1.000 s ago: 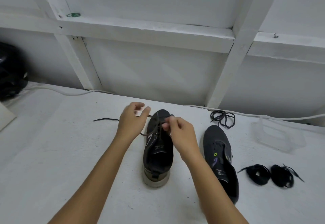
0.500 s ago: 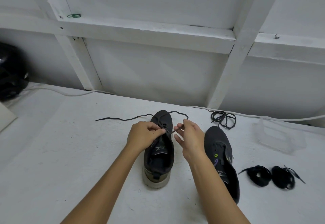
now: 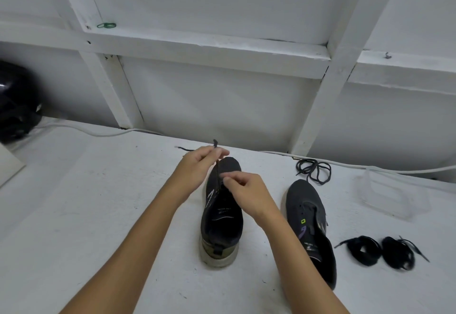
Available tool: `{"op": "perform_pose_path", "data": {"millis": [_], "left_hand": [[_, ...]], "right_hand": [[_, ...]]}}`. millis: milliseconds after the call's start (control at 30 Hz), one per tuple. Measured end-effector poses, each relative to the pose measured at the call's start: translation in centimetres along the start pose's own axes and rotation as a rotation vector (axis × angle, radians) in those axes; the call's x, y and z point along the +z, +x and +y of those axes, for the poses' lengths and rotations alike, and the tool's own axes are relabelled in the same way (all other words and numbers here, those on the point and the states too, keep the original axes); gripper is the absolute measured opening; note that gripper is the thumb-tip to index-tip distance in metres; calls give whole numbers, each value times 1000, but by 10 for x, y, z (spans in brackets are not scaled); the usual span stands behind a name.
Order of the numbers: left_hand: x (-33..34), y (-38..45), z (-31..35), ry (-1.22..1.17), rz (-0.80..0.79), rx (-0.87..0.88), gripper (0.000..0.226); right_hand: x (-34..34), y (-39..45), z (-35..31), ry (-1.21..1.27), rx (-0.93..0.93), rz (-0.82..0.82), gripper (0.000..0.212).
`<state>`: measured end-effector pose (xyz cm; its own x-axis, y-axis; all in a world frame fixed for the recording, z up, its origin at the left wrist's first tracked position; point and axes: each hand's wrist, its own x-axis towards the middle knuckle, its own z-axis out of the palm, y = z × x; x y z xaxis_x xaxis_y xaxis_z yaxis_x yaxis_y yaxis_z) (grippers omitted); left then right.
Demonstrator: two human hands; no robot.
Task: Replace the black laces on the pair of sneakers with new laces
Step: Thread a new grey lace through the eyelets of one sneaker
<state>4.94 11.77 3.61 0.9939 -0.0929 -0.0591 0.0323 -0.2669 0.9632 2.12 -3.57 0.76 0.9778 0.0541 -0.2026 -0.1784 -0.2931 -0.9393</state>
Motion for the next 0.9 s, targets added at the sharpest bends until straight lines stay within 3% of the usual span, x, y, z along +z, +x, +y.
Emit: {"op": "perform_pose_path", "data": {"millis": [100,200,367,467,533,567,600,667,733,900], "left_hand": [[-3,0,3,137,-109,32,26],[-3,-2,-5,228,-126,-15,31],[-15,-13,-24,414,-215,-76,26],[-29,-22,-34,470,-242,-97,27],[-37,-27,-39,466,-205,-117,27],[-41,-28,-41,449,-177,-132,27],[-44,-29,-43,429,-148,-143,27],[-47,-30,-43,411,-106,-145,26],[-48,-31,-41,410,-94,-127,25],[-38,-32,-28,354,-126,-54,22]], "right_hand": [[0,0,-6,-96,-70,-132,11],[-4,3,-4,-94,-65,-92,29],[-16,7,1,87,121,153,27],[-28,9,14,0,213,435,36],[-39,8,20,-174,248,530,26],[-44,7,21,-284,270,516,16],[-47,5,21,-408,303,479,23],[-50,3,20,-690,342,319,52],[-46,3,16,-821,257,211,66],[-25,7,-4,-529,-167,-72,40]]}}
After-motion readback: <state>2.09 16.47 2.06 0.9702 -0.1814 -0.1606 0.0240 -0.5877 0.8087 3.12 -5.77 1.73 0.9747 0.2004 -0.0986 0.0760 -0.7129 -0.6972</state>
